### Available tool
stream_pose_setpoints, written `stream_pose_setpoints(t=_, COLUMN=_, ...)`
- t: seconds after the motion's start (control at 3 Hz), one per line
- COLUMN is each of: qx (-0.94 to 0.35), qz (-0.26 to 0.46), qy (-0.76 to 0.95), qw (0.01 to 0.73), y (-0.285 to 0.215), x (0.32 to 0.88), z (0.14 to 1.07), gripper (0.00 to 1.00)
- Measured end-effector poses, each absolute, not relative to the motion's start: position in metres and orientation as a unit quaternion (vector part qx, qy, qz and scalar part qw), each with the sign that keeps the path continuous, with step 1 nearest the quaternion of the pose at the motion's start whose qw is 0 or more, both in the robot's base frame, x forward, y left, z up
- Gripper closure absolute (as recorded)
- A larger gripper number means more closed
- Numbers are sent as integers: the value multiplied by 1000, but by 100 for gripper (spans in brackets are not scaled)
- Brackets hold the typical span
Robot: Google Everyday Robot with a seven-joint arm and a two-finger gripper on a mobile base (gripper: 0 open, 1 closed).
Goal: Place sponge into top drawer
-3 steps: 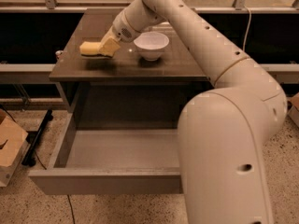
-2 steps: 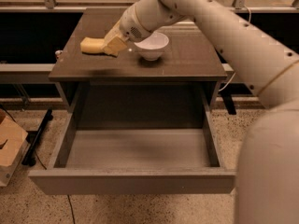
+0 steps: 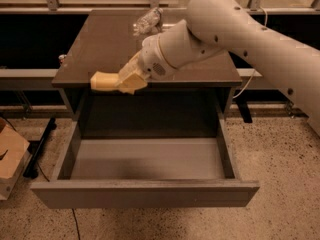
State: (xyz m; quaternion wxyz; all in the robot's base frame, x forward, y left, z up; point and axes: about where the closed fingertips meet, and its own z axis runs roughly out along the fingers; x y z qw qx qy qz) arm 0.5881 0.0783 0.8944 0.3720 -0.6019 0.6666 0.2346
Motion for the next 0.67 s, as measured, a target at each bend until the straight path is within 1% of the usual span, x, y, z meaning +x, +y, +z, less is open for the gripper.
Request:
stream_pose_setpoints(t=0.33, qx=-587, qz=256, qy=698, qw=321, y=65, x=543, z=837, gripper=100)
stream_pose_setpoints(t=0.67, qx=-563, qz=275, qy=724, qw=289, y=48, x=516, z=779, gripper=100)
